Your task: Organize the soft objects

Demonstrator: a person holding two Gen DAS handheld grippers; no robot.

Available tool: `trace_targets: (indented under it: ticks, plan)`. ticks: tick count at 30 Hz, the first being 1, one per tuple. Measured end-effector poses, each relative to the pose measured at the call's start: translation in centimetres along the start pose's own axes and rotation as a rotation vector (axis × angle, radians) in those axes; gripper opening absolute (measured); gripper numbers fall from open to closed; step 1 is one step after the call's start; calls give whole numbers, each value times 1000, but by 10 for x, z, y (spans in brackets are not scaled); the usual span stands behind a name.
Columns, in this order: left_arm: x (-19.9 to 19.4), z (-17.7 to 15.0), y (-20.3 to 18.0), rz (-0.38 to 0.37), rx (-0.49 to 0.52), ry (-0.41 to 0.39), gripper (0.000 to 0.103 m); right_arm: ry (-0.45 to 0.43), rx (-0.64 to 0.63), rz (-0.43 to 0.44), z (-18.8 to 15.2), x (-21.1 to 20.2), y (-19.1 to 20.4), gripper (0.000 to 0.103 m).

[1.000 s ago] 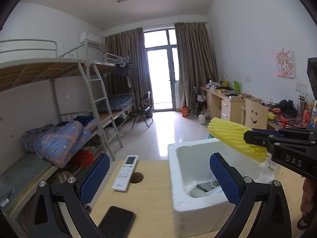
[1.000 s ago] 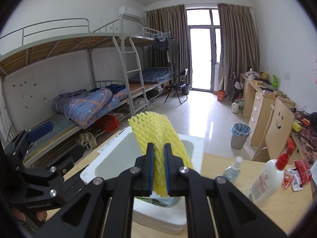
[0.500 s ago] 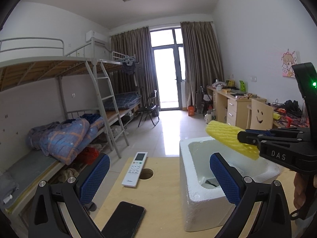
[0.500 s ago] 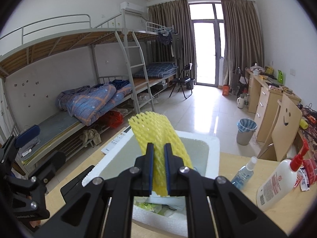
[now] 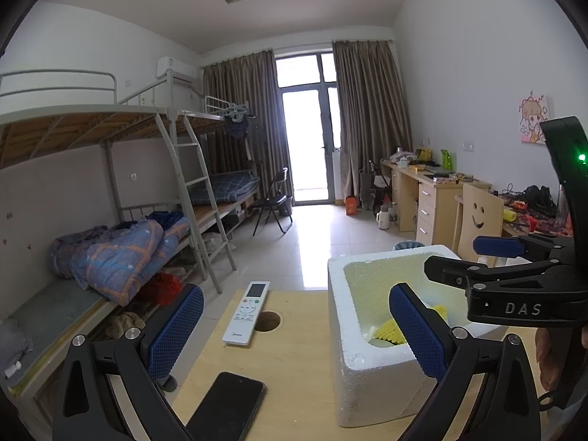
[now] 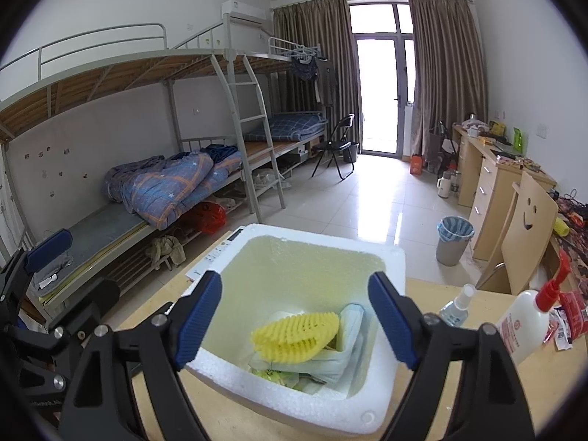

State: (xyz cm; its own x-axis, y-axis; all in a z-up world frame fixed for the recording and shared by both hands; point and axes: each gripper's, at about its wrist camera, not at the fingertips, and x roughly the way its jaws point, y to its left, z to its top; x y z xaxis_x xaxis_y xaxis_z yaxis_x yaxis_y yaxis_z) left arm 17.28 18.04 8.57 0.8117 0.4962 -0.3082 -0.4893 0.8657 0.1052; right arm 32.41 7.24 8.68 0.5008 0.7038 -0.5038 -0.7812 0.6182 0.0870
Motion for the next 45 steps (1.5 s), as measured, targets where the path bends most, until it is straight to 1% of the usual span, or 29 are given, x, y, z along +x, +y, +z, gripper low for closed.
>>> trace_targets:
  ticks: [7,13,17,18,19,23,31,41,45]
  plan:
    - [-8,-2,5,-3,-10,-3,101,-16,11,-21,-5,-18,-2,93]
    - [-20,0,8,0,-8,-16,101,-39,22,-29,-9,-39,-3,95]
    - [-34,-3,10,-7,-10,-27,101,-53,25,-50,-14,-55,-2,96]
    - [-38,-3,10,-7,-11,-30,101,-58,28,-52,-16,-59,-2,98]
    - [-41,-4,10,-9,-15,-33,101,-62,31,-52,-17,-62,-1,103]
    - [-57,-3,10,-24,-7,-50,101,-90,22,-76,-25,-82,6,103]
    - [-100,-4,2,-49,17,-103,101,-130,11,-88,-37,-123,17,103]
    - [-139,-14,-1,-81,24,-147,102,-179,-3,-104,-64,-158,29,103]
    - [-149,-22,-3,-103,20,-156,102,-188,-11,-118,-74,-164,33,103]
